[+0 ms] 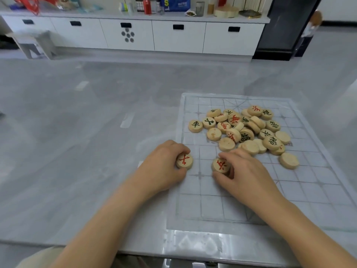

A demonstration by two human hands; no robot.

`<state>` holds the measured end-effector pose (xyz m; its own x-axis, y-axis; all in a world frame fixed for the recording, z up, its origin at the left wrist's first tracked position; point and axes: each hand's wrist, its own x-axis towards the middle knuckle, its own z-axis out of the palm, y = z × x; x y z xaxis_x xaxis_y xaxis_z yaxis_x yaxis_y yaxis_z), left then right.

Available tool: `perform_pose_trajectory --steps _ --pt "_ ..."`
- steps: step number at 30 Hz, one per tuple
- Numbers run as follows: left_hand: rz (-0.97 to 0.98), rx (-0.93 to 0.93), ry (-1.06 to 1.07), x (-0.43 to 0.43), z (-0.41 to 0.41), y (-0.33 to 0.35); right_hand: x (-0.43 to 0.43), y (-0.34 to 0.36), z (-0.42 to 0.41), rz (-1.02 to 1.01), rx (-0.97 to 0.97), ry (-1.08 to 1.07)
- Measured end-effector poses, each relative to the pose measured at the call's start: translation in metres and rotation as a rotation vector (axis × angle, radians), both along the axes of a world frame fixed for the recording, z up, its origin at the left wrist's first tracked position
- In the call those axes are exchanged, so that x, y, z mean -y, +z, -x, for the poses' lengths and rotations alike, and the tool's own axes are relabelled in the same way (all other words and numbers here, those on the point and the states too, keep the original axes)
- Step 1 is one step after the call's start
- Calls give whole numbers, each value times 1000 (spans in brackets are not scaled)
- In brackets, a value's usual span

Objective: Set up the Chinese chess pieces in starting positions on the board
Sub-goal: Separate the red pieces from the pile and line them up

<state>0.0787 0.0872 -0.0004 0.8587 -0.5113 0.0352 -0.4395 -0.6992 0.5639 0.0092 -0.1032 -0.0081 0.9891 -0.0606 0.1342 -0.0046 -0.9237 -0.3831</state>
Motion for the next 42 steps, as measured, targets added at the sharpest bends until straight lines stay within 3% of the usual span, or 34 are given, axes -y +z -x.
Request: perform_pose_trajectory --steps 6,12,24,32,42 --pt "-38 -5 50 0 -11 0 0 -4 -7 45 88 -60" --pt "-64 -63 70 0 -15 -2 8 -15 -12 213 146 -76" --pt "-113 -11 88 3 -13 -6 40 1 -3 117 241 -144" --pt "-31 272 42 20 20 -22 114 -2 32 198 96 -101" --pt "-61 269 41 56 55 -27 125 -9 28 185 224 -57"
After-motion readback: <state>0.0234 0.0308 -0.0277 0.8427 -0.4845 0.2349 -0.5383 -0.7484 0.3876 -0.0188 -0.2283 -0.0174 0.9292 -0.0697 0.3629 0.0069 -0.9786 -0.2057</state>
